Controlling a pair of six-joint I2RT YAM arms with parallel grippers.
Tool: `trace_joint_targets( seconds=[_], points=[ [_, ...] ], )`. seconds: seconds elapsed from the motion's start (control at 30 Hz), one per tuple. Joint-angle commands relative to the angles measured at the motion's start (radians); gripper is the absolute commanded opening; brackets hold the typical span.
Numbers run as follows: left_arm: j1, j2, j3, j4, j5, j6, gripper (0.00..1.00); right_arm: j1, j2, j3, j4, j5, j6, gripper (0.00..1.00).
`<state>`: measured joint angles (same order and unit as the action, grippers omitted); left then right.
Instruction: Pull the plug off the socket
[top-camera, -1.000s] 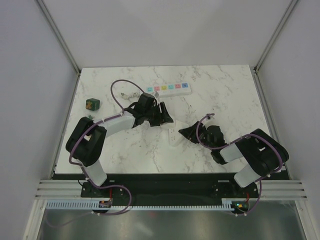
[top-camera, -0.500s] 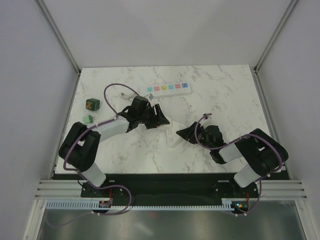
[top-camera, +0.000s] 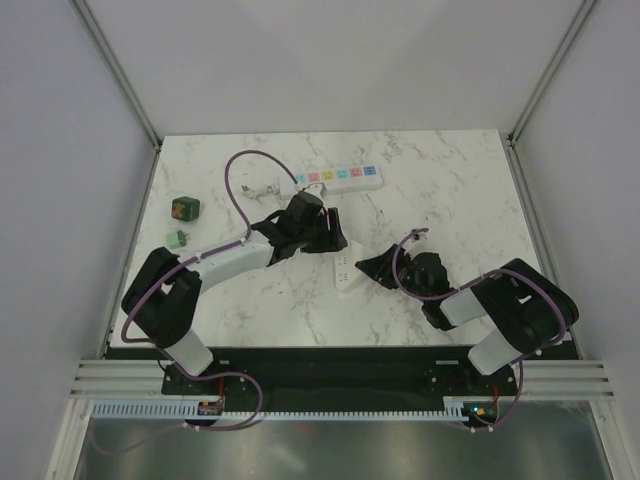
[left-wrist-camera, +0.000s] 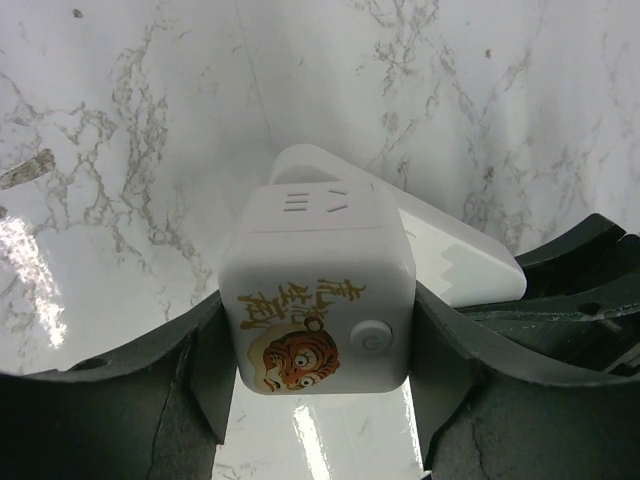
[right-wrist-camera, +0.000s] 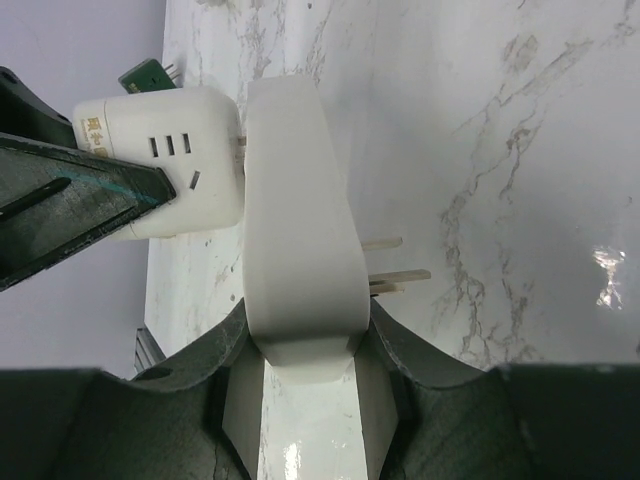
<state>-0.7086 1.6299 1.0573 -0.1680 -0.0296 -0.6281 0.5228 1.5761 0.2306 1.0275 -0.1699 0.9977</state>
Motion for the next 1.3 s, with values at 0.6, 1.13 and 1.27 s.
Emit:
trace_joint_targets(
  seconds=[0.6,1.13,1.27],
  points=[
    [0.142,-0.034,-0.173,0.119,0.251,0.072,0.02,-0.044,-0.047,-0.082,-0.276,0.328,-0.018,0.0],
    [0.123,-0.042,-0.036,-0.168,0.153,0.165,0.02,-0.032,-0.057,-0.071,-0.31,0.359,-0.031,0.0],
    [0.13,-0.089,-0.039,-0.156,0.133,0.073,0.02,-0.012,-0.065,-0.062,-0.337,0.382,-0.034,0.0]
  ],
)
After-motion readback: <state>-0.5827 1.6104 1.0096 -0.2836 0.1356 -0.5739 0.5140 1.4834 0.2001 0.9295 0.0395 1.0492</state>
